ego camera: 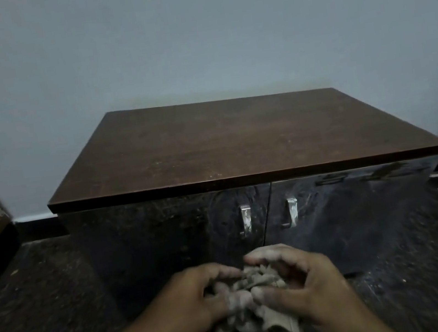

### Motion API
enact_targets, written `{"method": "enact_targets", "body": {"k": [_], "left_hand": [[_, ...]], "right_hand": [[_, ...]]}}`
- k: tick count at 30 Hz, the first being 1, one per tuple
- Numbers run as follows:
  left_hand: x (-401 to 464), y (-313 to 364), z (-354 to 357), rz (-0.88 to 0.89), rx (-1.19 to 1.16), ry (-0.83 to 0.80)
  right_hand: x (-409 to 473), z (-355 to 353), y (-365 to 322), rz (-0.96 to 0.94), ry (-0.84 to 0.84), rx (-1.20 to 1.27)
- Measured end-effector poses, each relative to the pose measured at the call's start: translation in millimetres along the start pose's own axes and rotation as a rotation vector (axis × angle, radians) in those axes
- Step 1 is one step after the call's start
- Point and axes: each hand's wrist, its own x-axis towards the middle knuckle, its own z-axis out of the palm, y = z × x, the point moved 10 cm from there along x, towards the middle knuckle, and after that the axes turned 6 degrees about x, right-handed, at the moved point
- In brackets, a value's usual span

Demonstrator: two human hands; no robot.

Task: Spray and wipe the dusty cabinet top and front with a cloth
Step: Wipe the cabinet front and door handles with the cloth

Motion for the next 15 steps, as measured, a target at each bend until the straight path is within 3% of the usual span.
{"method": "enact_targets", "body": {"k": [3, 7, 12, 15], "left_hand": [[2.0, 5.9, -25.8, 0.025, 0.158, 0.186], [-4.3, 34.6, -45.1, 0.158, 0.234, 0.377], [0.7, 39.8, -33.9, 0.18, 0.309, 0.322], [5.7, 26.5, -29.4, 0.114, 0.278, 0.281]], "right_hand": [[-2.8, -21.5, 23.7, 0.129, 0.097, -0.012], [-10.7, -5.5, 36.8, 0.276, -0.058, 0.005], [-8.5, -6.6, 35.6, 0.282, -0.109, -0.155], [-5.7, -16.3, 18.9, 0.203, -0.065, -0.113]]}}
